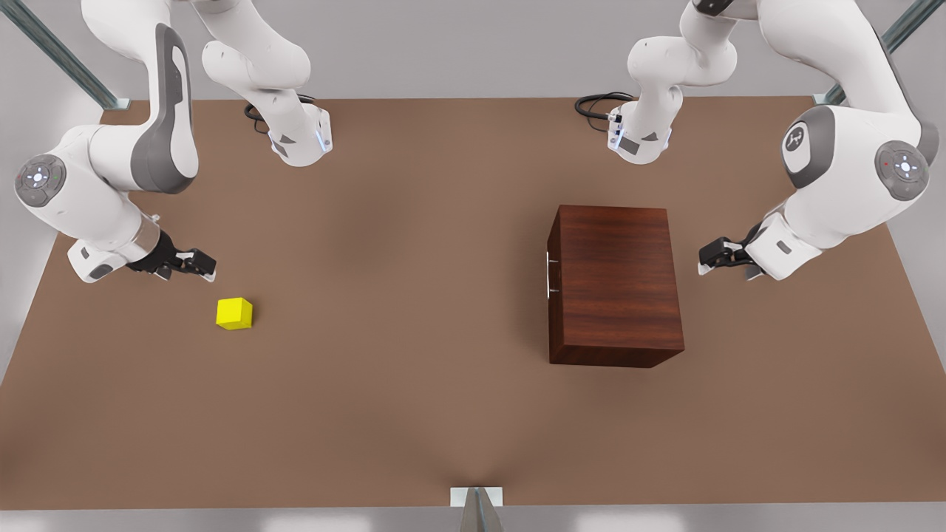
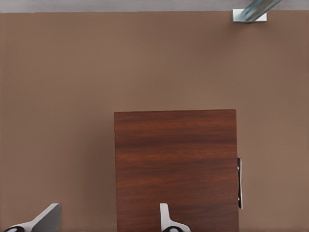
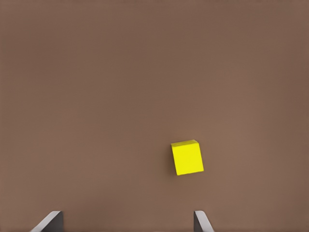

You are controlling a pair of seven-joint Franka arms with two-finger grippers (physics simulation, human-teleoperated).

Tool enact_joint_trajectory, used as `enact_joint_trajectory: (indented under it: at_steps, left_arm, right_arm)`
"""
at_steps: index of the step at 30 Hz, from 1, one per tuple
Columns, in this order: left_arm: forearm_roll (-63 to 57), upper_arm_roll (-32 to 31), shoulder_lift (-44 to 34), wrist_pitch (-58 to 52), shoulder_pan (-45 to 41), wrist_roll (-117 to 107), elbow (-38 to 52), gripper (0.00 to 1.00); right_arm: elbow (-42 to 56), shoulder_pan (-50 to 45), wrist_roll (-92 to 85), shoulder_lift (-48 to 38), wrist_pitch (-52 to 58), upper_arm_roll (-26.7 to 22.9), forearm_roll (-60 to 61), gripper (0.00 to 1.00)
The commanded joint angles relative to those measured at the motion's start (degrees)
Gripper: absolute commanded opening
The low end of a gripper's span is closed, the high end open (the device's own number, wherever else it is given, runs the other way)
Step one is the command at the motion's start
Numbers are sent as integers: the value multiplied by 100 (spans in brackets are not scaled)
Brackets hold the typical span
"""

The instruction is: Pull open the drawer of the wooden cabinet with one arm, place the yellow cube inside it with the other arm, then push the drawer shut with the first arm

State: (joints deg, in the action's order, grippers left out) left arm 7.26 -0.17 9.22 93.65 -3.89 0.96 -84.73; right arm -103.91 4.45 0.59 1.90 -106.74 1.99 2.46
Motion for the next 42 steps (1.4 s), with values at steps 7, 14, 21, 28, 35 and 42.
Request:
enact_joint_trajectory:
  at_steps: [7,14,21,28,35,42]
  left_arm:
    - [-471,-9,97,48,-666,-474,62,100]
    - [-972,-10,1486,259,-3461,-5203,581,100]
    - [-1930,-10,2233,725,-3900,-5730,519,100]
    - [-2501,-10,2506,725,-4103,-6029,493,100]
    - [-2932,34,2611,716,-4120,-6081,1,100]
    - [-2941,70,2611,681,-4111,-6187,-79,100]
  right_arm:
    - [592,-58,5889,557,488,-138,9,100]
    - [205,337,6841,1075,-707,-191,18,100]
    - [-639,443,6832,1348,-2025,-182,238,100]
    - [-1157,540,6841,1462,-2448,-182,255,100]
    - [-1421,531,6841,1726,-2764,-182,255,100]
    - [-1658,540,6850,1875,-3089,-173,255,100]
